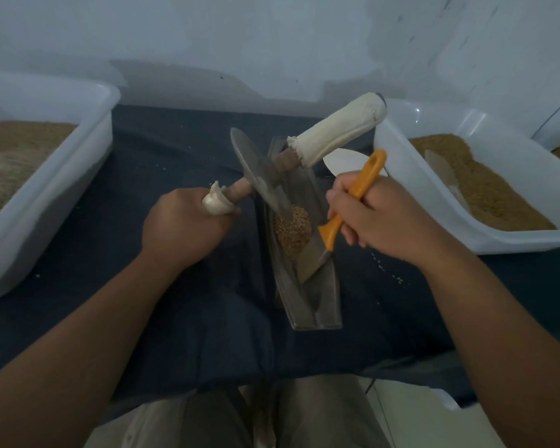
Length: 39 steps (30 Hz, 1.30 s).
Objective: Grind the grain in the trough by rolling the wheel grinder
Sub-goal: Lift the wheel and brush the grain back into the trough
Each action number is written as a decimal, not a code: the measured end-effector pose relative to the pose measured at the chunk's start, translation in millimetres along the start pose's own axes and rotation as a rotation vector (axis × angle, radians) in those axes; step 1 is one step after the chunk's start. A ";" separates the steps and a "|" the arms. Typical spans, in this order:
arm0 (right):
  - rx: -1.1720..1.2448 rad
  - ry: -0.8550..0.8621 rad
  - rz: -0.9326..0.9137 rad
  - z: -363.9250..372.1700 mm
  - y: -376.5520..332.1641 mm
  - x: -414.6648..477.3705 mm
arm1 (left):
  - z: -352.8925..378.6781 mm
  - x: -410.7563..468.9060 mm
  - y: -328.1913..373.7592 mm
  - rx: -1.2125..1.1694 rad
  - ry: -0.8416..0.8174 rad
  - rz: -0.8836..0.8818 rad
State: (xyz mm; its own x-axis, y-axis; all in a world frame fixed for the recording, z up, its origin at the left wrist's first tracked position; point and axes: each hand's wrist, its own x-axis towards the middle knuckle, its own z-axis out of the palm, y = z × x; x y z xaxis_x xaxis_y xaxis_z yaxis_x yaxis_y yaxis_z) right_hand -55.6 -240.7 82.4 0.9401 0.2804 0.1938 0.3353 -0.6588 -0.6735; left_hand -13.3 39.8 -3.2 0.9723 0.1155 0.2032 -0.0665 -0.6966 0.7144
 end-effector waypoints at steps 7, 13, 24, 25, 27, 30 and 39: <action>0.097 0.150 -0.012 -16.0 3.2 -23.1 | 1.0 0.4 -2.0 0.029 -0.005 -0.019; 0.152 0.288 -0.040 -22.8 20.6 -39.2 | 2.4 -0.7 -2.7 0.040 -0.011 -0.001; -0.665 -0.014 0.234 -4.9 119.4 -48.6 | 8.2 -0.5 -4.8 0.217 0.060 0.050; -0.660 -0.051 0.265 -5.8 119.2 -48.2 | 8.7 -1.2 -4.6 0.236 0.069 0.062; -0.632 -0.123 0.293 -8.2 112.3 -49.4 | 9.8 -1.9 -5.3 0.264 0.085 0.078; -0.512 0.123 0.089 -14.3 87.4 -55.3 | 11.6 -1.6 -3.2 0.329 0.109 0.105; -0.913 -0.023 -0.105 -11.7 25.3 -6.3 | 1.3 -2.9 19.4 0.643 0.129 0.371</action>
State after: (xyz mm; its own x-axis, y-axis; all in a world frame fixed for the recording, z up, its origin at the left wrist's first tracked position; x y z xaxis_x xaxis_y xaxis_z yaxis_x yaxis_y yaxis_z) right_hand -52.4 -267.3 72.5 0.9040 0.3771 0.2015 0.3459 -0.9220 0.1738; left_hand -17.1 25.0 9.1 0.8750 -0.1522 0.4596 -0.2015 -0.9777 0.0599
